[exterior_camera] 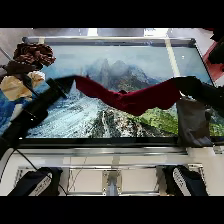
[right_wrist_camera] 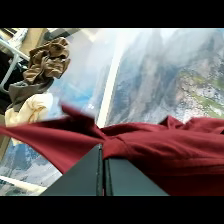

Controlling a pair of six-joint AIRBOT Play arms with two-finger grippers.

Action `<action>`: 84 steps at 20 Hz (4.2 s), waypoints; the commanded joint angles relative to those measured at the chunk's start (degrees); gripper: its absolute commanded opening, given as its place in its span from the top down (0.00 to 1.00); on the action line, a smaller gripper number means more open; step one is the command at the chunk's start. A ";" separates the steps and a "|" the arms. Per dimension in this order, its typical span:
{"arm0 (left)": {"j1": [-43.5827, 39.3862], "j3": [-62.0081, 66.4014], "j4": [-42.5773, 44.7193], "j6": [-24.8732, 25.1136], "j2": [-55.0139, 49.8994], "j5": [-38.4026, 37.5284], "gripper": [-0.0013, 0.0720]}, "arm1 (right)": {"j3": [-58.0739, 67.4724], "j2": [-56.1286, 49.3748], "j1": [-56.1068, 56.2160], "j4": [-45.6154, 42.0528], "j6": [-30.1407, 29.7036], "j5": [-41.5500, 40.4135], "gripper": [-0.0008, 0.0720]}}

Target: Fold the shirts.

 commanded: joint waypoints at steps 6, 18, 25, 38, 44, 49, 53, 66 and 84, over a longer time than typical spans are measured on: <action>0.04 24.79 56.17 -21.22 22.03 21.79 0.98 | 16.35 16.94 0.00 -8.70 15.04 0.26 0.96; -0.04 23.10 119.36 -68.87 1.11 7.76 0.98 | 10.29 -20.72 10.38 -6.56 0.00 -13.94 0.96; 0.04 24.98 128.43 -87.25 -25.49 29.31 0.98 | 14.14 -53.62 24.90 -5.77 -2.21 -42.73 0.96; 0.04 34.80 128.23 -87.36 -34.07 30.36 0.98 | 30.32 -57.81 21.22 -12.35 -1.66 -38.49 0.97; 0.24 35.10 123.99 -87.65 -36.72 37.31 0.08 | 30.58 -58.86 21.09 -9.18 -1.51 -46.58 0.41; 3.50 37.27 119.45 -83.25 -23.56 33.14 0.09 | 33.90 -52.63 12.00 -12.59 -1.01 -26.03 0.39; 4.22 32.76 122.38 -71.32 -11.08 3.63 0.10 | 31.15 -49.79 2.78 -26.21 2.84 5.90 0.39; 4.22 9.01 104.35 -71.54 12.74 -0.02 0.10 | -6.62 -44.63 -2.05 -22.03 1.62 4.44 0.38; 4.22 9.01 102.47 -70.86 12.74 -1.51 0.10 | -2.25 -24.37 -10.84 -26.75 0.20 8.48 0.38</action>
